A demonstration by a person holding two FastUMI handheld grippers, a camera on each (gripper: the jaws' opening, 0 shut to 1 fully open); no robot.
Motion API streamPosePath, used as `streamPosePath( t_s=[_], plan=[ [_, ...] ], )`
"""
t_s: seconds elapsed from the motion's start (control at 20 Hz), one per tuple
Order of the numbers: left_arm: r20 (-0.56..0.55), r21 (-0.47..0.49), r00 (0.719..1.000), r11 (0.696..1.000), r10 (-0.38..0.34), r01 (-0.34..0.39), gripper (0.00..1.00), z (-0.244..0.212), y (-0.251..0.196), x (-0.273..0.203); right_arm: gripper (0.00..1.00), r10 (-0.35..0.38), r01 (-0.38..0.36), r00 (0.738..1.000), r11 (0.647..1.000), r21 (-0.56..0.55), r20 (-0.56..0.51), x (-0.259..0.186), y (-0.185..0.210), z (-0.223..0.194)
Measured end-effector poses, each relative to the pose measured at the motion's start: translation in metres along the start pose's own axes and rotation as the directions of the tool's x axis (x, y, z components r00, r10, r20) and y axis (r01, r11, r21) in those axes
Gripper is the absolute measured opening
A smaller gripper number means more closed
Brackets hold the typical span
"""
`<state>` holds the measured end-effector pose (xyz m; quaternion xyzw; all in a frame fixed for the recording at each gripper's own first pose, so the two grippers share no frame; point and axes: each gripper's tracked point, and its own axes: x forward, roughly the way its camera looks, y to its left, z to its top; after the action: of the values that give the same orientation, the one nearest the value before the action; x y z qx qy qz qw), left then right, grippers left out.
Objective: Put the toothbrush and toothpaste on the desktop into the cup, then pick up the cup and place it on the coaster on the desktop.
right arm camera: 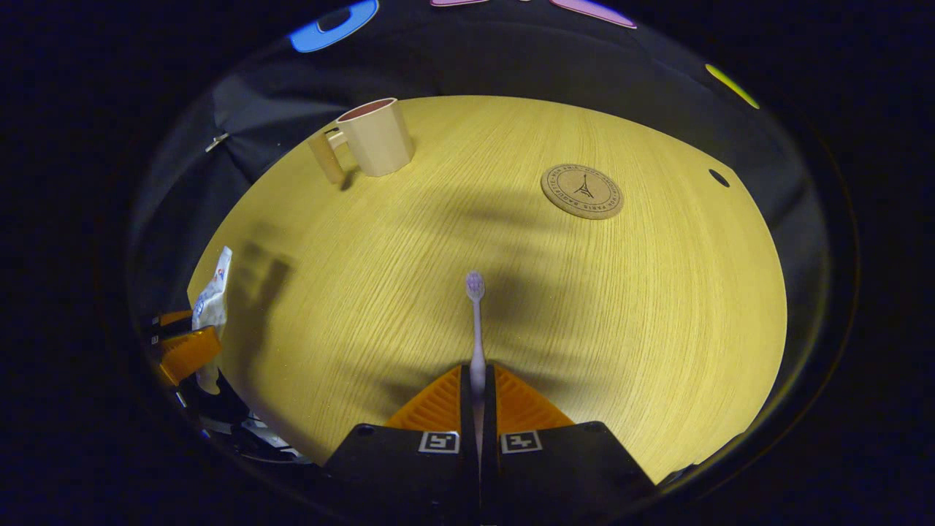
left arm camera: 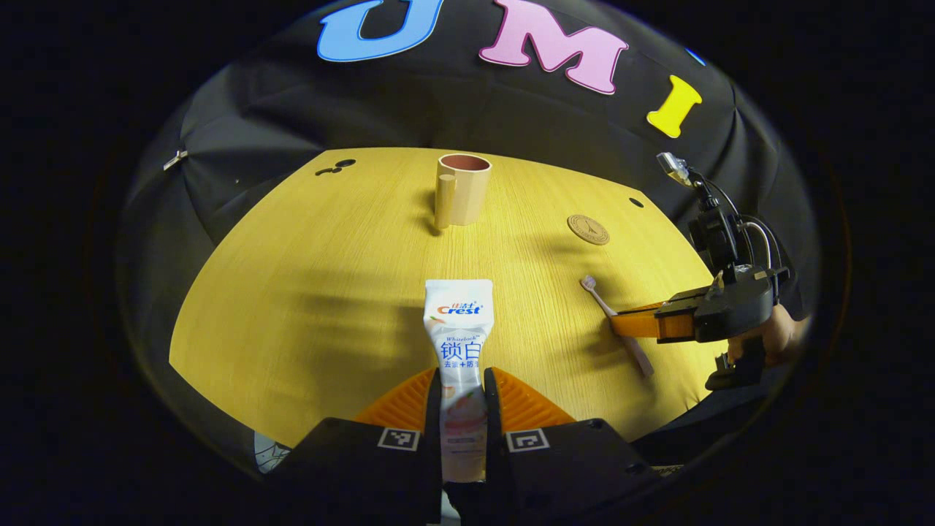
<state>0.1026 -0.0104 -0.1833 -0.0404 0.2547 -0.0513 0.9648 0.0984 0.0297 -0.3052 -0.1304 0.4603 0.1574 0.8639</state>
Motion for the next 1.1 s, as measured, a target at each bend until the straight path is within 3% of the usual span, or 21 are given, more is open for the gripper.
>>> streamPosePath(
  t_s=[0.2, 0.45, 0.5, 0.6, 0.65, 1.1],
  plan=[
    [0.016, -0.018, 1.0, 1.0, 0.001, -0.001, 0.29, 0.008, -0.007, -0.001, 0.06, -0.014, 0.015, 1.0, 0.998, -0.053, 0.019, -0.007, -0.013, 0.0],
    [0.111, -0.066, 0.993, 0.998, 0.028, -0.021, 0.29, 0.045, -0.006, -0.01, 0.06, 0.031, -0.034, 0.997, 0.999, 0.038, 0.071, -0.026, -0.022, 0.013],
    [0.134, -0.08, 0.99, 0.996, 0.037, -0.026, 0.34, 0.055, -0.006, -0.013, 0.06, 0.036, -0.04, 0.996, 0.998, 0.049, 0.08, -0.029, -0.026, 0.016],
    [0.181, -0.091, 0.982, 0.995, 0.048, -0.032, 0.34, 0.077, -0.007, -0.017, 0.06, 0.04, -0.045, 0.995, 0.998, 0.048, 0.095, -0.036, -0.037, 0.018],
    [0.199, -0.097, 0.979, 0.995, 0.055, -0.036, 0.29, 0.087, -0.007, -0.018, 0.06, 0.044, -0.048, 0.994, 0.998, 0.04, 0.096, -0.038, -0.043, 0.017],
    [0.378, -0.103, 0.924, 0.994, 0.062, -0.025, 0.28, 0.2, -0.011, -0.016, 0.06, 0.093, -0.091, 0.986, 0.996, -0.019, 0.136, -0.073, -0.063, 0.009]
  ],
)
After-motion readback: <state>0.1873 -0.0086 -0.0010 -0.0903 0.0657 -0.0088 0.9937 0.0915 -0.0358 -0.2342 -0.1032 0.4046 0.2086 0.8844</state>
